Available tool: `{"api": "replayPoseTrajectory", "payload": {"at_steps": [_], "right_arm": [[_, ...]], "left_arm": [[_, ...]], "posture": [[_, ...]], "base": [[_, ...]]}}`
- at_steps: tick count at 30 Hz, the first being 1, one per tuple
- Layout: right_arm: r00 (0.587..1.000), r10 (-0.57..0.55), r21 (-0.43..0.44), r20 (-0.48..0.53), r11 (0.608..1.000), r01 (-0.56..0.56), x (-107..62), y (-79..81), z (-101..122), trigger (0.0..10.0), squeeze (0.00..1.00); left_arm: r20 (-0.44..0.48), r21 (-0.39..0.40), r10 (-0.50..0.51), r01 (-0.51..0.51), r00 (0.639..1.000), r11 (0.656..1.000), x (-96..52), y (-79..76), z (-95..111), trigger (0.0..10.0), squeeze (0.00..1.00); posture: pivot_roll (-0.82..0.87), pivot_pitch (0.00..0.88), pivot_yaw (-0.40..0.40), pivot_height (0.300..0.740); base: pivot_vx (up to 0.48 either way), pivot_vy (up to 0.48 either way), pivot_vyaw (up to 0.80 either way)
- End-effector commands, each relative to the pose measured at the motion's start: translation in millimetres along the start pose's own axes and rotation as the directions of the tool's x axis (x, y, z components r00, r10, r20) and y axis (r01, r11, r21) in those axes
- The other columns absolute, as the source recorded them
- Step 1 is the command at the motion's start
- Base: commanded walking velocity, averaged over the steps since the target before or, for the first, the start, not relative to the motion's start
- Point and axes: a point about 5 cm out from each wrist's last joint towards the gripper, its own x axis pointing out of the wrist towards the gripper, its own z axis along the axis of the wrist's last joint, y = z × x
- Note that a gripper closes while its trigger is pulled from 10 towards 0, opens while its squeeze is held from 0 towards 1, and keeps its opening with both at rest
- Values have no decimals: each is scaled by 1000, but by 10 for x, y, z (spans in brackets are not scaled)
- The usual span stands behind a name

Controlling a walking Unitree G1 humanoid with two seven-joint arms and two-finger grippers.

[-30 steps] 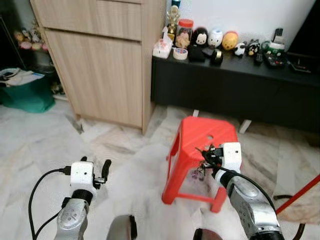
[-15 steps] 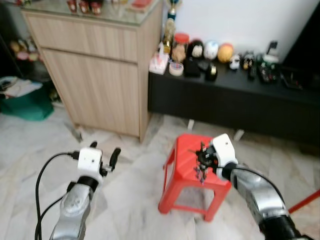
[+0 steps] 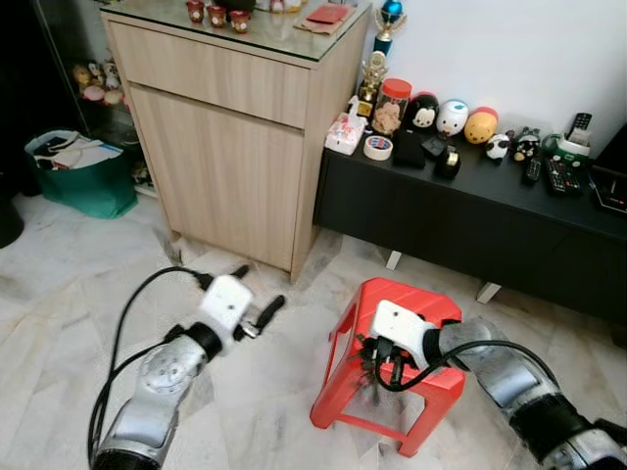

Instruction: Hang keys on a hook

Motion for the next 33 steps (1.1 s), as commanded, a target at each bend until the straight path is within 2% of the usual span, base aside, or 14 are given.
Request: {"api": "replayPoseTrajectory", "payload": {"at_steps": [1,4,10,11,17,20,25,29,33], "right_arm": [[1000,8,-49,-18,999,-9,6,-14,-10,10000,0],[999,24,-120,-31,992,-27,55,-12,34,10000,0],[994,89,-209,-64,973,-101,65,11,36,10000,0],[992,110,-256,-66,959,-123,73,21,57,10000,0],[990,121,-305,-68,943,-136,131,21,114,10000,0],[993,101,-315,-63,942,-116,165,2,153,10000,0],[996,79,-320,-32,944,-85,220,-16,243,10000,0],[999,50,-322,6,946,-46,281,-43,324,10000,0],[997,67,-319,34,946,-52,338,-11,410,10000,0]], "left_arm": [[-2,22,-83,83,997,996,45,-85,60,10000,0],[-17,14,-181,182,983,983,83,-178,89,10000,0],[-53,-9,-271,271,961,963,62,-244,92,10000,0],[-81,-29,-330,329,941,944,42,-298,74,10000,0],[-114,-82,-429,422,896,903,18,-414,66,10000,0],[-129,-99,-447,436,885,894,8,-430,60,10000,0],[-128,-124,-431,416,893,901,9,-428,59,10000,0],[-137,-167,-444,422,885,891,3,-456,55,10000,0],[-130,-173,-418,395,899,902,23,-448,53,10000,0]], "posture": [[130,0,-166,740],[129,0,-169,740],[125,0,-171,740],[125,0,-171,740],[125,0,-173,740],[127,0,-175,740],[127,0,-174,740],[128,0,-174,740],[129,0,-174,740]], "base": [[0,0,0],[0,0,0],[0,0,0],[0,0,0],[0,0,0],[0,0,0],[0,0,0],[0,0,0],[0,0,0]]}}
